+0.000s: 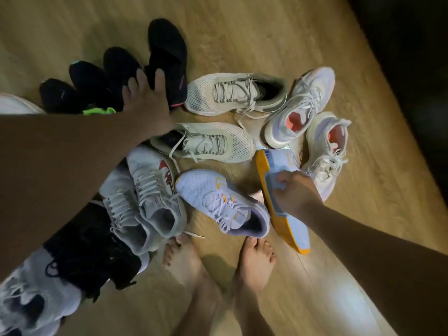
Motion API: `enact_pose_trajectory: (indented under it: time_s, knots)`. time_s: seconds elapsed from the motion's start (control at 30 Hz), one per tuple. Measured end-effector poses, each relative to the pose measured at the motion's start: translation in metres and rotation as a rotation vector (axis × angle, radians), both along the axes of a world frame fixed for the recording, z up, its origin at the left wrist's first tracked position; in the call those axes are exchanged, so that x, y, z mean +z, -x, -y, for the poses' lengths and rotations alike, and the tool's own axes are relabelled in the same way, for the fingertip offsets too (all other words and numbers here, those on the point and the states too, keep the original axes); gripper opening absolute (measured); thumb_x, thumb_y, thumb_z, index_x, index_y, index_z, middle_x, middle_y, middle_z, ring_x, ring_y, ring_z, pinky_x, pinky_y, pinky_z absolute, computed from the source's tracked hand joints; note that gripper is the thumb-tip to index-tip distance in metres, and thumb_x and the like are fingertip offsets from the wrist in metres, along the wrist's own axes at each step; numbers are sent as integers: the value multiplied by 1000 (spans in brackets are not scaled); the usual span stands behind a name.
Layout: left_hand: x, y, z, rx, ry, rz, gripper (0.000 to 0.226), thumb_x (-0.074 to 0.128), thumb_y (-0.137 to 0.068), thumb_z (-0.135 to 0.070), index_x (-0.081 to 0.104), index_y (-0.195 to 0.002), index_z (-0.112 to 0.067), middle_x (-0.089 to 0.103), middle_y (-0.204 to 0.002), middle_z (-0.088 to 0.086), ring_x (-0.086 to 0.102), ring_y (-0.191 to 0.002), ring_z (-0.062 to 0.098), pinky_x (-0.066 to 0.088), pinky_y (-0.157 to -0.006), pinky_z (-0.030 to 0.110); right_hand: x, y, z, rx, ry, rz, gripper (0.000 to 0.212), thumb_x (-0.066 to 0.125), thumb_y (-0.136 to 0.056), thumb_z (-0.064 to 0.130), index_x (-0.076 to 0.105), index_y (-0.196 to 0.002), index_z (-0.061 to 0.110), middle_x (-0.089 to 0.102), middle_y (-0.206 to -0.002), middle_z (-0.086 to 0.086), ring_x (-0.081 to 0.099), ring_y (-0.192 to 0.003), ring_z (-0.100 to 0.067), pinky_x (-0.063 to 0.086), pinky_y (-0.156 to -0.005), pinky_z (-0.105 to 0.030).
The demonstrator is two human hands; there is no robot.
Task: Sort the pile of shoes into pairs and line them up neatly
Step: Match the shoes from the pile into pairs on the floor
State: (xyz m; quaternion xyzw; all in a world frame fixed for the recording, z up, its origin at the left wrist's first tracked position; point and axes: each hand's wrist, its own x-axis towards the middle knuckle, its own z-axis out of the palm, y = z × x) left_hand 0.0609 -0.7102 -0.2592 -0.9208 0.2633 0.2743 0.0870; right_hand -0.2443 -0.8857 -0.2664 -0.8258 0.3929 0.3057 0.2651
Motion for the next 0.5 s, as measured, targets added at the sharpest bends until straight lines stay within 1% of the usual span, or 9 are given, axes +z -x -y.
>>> enact_pose_trajectory:
  time_s: [0.03, 0.07, 0.13, 0.17, 0.23, 0.27, 0.33, 0.4, 0.5]
  knots:
    - [0, 7, -2, -146, 20, 119, 94, 71, -75, -32, 15, -147, -14, 22, -147, 26, 29, -132, 46, 25, -109, 57, 1, -2, -1, 4, -9, -28, 37, 54, -83, 28, 67, -116, 19, 59, -116, -14, 56, -111, -36, 45, -87, -32]
    - [2, 15, -4, -303, 65, 212, 85, 71, -72, -29, 24, -141, -11, 29, -140, 24, 35, -125, 43, 30, -105, 56, 2, -5, 0, 10, -8, -49, 32, 54, -86, 26, 66, -115, 19, 57, -116, -14, 55, -111, -36, 46, -87, -33]
    - [1, 31, -12, -498, 162, 277, 62, 69, -70, -26, 41, -122, -8, 43, -118, 19, 43, -105, 37, 39, -90, 49, 1, -17, 4, 69, 30, -59, 27, 51, -89, 27, 64, -112, 18, 55, -116, -13, 55, -109, -37, 49, -87, -36]
    - [2, 37, -17, -515, 150, 243, 54, 67, -72, -27, 45, -117, -8, 45, -112, 17, 44, -101, 35, 40, -86, 46, 1, -26, 6, 128, 55, -42, 27, 51, -89, 25, 63, -112, 17, 55, -116, -13, 54, -110, -37, 49, -85, -36]
    - [-9, 46, -32, -406, -2, 71, 50, 62, -79, -36, 50, -117, -7, 48, -114, 14, 44, -106, 33, 42, -86, 45, -2, -46, 9, 261, 87, 18, 31, 55, -86, 20, 60, -117, 15, 52, -121, -12, 48, -118, -35, 47, -85, -36]
    - [-14, 50, -36, -352, -86, -6, 50, 60, -80, -41, 54, -117, -9, 50, -117, 13, 43, -109, 33, 43, -88, 45, -5, -56, 11, 308, 87, 61, 40, 56, -85, 18, 57, -124, 16, 50, -128, -12, 42, -126, -34, 47, -91, -37]
    - [-24, 62, -36, -366, -161, -61, 38, 56, -77, -42, 61, -106, -19, 56, -112, 7, 45, -111, 31, 38, -96, 47, -11, -78, 14, 306, 79, 163, 62, 57, -84, 16, 41, -144, 16, 38, -147, -13, 29, -140, -35, 40, -107, -43]
    - [-28, 82, -27, -439, -185, -65, 20, 56, -80, -32, 63, -97, -24, 63, -100, 0, 51, -106, 26, 27, -101, 50, -18, -105, 21, 265, 103, 224, 75, 58, -86, 15, 25, -153, 11, 21, -159, -14, 17, -147, -33, 27, -118, -42]
    - [-27, 112, -10, -471, -53, -70, 26, 56, -84, -26, 58, -110, -22, 67, -89, 0, 61, -93, 27, 23, -97, 46, -31, -137, 38, 352, 150, 156, 84, 63, -87, 18, 14, -154, 2, 9, -163, -15, 4, -151, -29, 14, -122, -39]
